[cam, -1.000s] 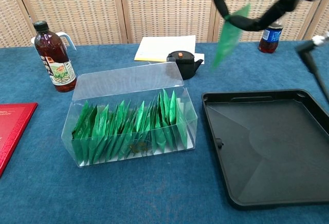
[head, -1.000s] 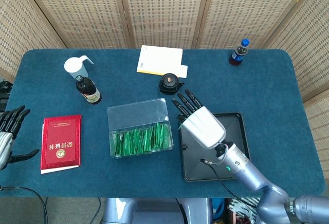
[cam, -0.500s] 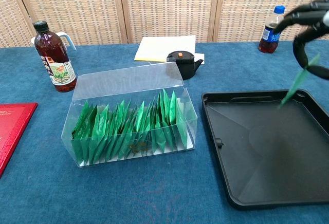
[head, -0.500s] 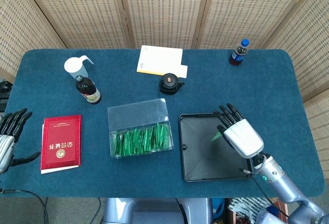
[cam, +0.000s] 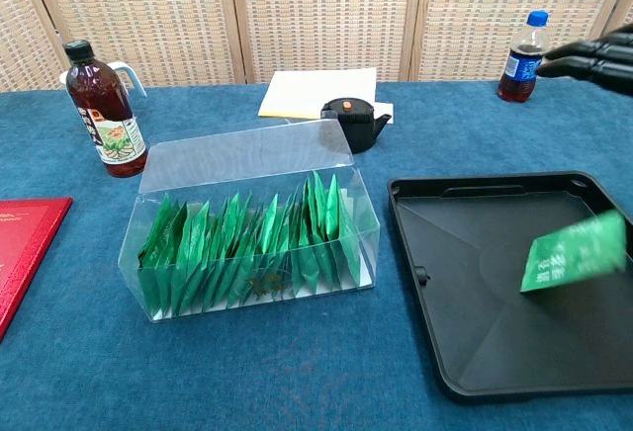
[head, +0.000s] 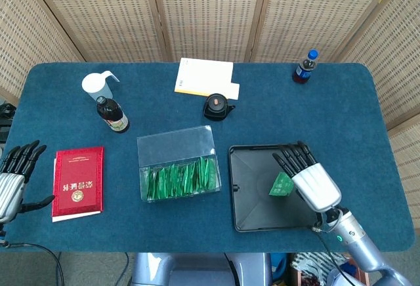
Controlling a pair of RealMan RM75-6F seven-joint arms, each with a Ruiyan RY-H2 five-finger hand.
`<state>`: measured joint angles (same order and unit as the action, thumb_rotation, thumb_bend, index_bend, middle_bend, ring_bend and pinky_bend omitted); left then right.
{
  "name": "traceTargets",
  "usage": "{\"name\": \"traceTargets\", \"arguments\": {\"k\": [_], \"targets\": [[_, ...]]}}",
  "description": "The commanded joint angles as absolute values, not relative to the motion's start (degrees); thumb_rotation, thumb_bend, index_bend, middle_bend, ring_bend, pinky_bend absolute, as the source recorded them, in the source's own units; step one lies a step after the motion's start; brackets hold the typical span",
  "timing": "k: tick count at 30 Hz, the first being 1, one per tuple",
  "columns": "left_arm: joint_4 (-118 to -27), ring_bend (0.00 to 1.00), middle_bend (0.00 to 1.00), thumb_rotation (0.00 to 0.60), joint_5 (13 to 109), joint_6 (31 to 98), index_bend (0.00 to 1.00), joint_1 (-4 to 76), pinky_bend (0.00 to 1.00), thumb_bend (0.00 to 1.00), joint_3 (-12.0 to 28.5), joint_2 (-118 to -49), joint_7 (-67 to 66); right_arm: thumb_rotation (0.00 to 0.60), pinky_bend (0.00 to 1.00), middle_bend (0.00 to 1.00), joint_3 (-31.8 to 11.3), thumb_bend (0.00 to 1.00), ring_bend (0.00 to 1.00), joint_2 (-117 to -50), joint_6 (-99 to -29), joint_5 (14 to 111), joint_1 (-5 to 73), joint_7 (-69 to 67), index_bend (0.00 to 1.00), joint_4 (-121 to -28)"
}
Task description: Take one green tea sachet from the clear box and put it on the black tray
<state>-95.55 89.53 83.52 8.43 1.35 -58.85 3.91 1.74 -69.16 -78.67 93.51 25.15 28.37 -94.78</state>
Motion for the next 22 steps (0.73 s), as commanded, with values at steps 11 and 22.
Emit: {"name": "traceTargets", "arguments": {"k": [11,22], "targets": [[-95.6,0.0,0.0,0.6,90.2,84.3,0.0,8.1,0.0,0.05,1.1,-59.9,1.2,0.6,0.0,0.0,1.2,0.0,0.0,-67.0,-91.3,89.8,13.8,15.6,0.0,-98.0],[-95.5,0.0,0.0,0.6,90.8,85.4,0.0,7.5,0.0,0.05,0.9,-60.9,-0.9,0.6,0.0,0.0,0.6,0.0,0.0,-72.2,-95.8,89.2,8.1,12.2,0.0,-89.5]]}}
